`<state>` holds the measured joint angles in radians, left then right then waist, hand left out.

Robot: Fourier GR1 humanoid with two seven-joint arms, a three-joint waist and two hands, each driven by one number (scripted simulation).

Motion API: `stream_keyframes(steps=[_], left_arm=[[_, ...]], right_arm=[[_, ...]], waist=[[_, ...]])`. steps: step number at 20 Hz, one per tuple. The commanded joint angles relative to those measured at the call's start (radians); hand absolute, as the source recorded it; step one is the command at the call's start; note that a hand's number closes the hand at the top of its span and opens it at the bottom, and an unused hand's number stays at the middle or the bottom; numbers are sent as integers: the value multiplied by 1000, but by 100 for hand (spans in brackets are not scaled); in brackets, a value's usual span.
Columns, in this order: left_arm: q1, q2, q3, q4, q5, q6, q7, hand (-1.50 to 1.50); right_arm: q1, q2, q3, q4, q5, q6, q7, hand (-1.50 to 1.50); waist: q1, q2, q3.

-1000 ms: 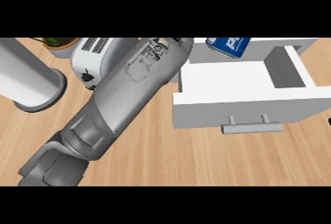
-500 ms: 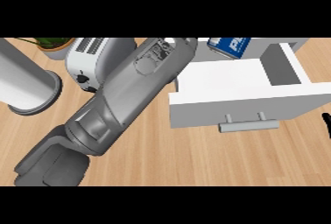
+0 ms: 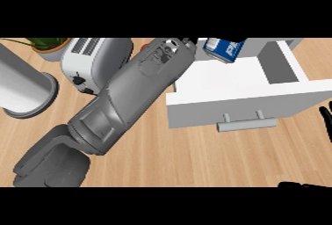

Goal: Pick up the can, place it into the drawer and close the drawer

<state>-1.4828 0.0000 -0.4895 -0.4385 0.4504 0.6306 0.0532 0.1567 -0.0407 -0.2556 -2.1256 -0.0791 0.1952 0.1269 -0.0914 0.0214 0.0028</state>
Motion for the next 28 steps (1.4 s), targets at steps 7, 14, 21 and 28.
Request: stream_keyframes(steps=[7,14,21,28], left_arm=[[29,0,-102,59,36,16,-74,150],[57,0,-122,76,74,85,-107,-150],[60,0,-145,97,98,122,-116,-150],[80,0,-143,56,156,181,-138,-150]], right_arm=[[-51,-27,-18,19,-18,-2,26,-150],[-38,-42,-16,-11,-37,23,33,-150],[-65,-15,21,-30,-3,-11,51,-150],[-54,-64,18,-95,83,10,-13,-150]], waist=[[-19,6,0],[-34,8,0],[-41,13,0],[-50,10,-1]])
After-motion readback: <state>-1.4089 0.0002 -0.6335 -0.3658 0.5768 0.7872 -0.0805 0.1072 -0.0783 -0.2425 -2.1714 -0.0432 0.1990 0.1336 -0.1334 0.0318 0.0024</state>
